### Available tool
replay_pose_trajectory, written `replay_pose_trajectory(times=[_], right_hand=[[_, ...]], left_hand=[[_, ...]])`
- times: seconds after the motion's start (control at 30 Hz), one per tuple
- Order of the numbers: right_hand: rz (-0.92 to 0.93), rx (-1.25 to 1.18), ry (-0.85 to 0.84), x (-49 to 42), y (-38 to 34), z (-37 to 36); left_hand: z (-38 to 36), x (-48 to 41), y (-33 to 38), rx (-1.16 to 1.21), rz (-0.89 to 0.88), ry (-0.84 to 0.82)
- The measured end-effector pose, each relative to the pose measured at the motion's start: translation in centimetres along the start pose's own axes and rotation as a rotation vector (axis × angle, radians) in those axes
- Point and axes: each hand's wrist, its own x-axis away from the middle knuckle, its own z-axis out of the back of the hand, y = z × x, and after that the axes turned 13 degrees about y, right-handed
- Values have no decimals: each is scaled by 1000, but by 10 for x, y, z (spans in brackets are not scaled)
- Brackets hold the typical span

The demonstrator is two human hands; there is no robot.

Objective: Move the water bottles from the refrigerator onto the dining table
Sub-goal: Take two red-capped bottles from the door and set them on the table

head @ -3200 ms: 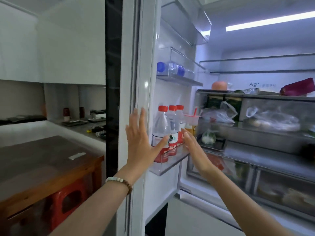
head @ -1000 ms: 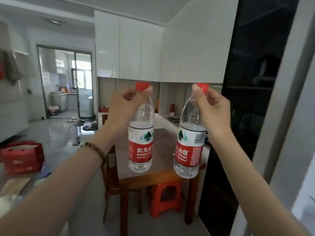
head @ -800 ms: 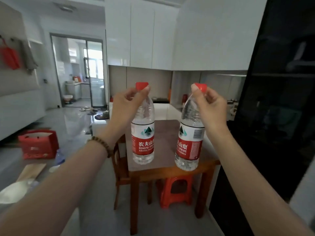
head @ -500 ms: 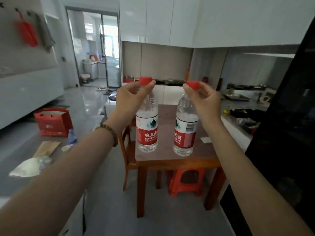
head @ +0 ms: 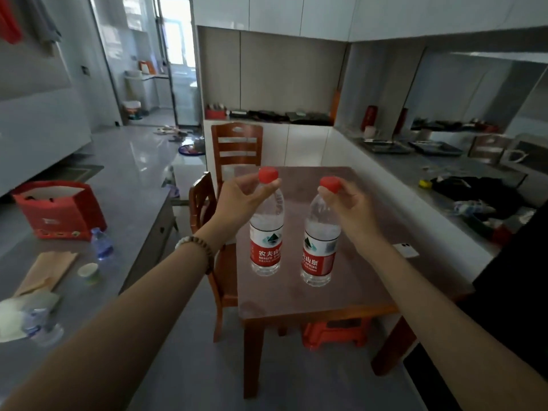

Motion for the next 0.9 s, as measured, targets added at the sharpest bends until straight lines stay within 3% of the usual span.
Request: replay_pose_trajectory(times=[0.3, 0.5, 0.9], right_hand=[[-198, 13, -69, -87, 103, -75], [-244, 27, -114, -115, 179, -108], [-284, 43, -147, -127, 249, -131]], left_hand=[[-27, -105, -124, -64, 217, -111], [-53, -127, -189, -97, 361, -46], [-84, -146, -246, -133, 382, -113]])
